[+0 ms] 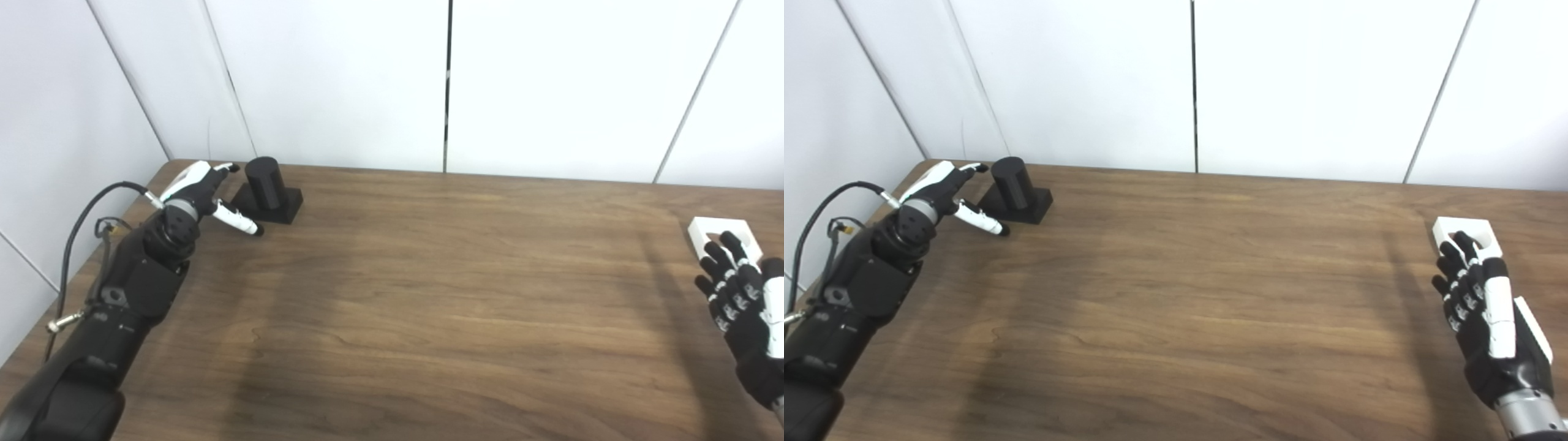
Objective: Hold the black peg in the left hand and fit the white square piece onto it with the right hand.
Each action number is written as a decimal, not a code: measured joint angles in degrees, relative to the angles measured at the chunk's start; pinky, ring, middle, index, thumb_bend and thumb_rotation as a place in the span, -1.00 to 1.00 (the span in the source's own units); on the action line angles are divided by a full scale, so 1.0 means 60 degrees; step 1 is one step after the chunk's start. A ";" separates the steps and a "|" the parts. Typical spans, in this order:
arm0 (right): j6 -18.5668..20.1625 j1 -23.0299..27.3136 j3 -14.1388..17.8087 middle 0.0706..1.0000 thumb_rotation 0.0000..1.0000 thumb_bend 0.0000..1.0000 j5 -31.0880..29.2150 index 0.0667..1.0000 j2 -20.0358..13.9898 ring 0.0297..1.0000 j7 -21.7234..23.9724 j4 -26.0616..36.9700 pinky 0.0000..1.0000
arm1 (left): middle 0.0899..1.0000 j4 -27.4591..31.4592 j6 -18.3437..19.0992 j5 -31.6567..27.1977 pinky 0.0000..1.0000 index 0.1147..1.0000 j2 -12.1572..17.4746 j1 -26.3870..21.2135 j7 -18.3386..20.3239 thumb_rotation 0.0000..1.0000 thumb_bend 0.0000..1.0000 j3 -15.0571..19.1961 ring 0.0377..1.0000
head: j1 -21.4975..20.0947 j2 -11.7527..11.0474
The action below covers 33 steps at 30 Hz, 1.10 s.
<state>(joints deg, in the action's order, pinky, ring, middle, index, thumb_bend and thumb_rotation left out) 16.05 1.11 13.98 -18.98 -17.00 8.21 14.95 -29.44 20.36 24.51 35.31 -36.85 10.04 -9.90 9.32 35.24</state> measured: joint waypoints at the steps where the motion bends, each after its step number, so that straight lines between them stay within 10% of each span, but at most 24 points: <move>1: -0.0001 -0.0008 0.0000 0.96 1.00 0.19 -0.0001 1.00 0.0000 1.00 0.0001 0.0000 1.00 | 1.00 -0.0001 -0.0074 0.0001 1.00 0.90 0.0000 -0.0029 0.0002 -0.84 0.95 -0.0009 1.00 | -0.0015 0.0000; 18: -0.0017 -0.0195 0.0027 0.89 1.00 0.21 -0.0026 1.00 -0.0007 0.97 0.0048 0.0000 1.00 | 1.00 -0.0790 -0.0323 0.0167 1.00 0.80 0.0016 -0.0723 0.1107 -0.72 0.90 -0.0761 1.00 | -0.0015 -0.0132; 33: -0.0060 -0.0510 -0.0013 0.90 1.00 0.22 0.0160 1.00 -0.0011 1.00 0.0144 0.0000 1.00 | 1.00 -0.3356 -0.1035 0.0854 1.00 0.73 -0.0278 -0.2220 0.1216 -0.68 0.93 -0.1710 1.00 | -0.0073 -0.0396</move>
<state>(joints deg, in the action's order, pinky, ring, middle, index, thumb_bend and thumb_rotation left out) 15.69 -1.95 13.90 -18.02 -17.06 9.07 14.94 -49.57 14.15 29.63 33.65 -50.17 17.34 -20.16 8.88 32.87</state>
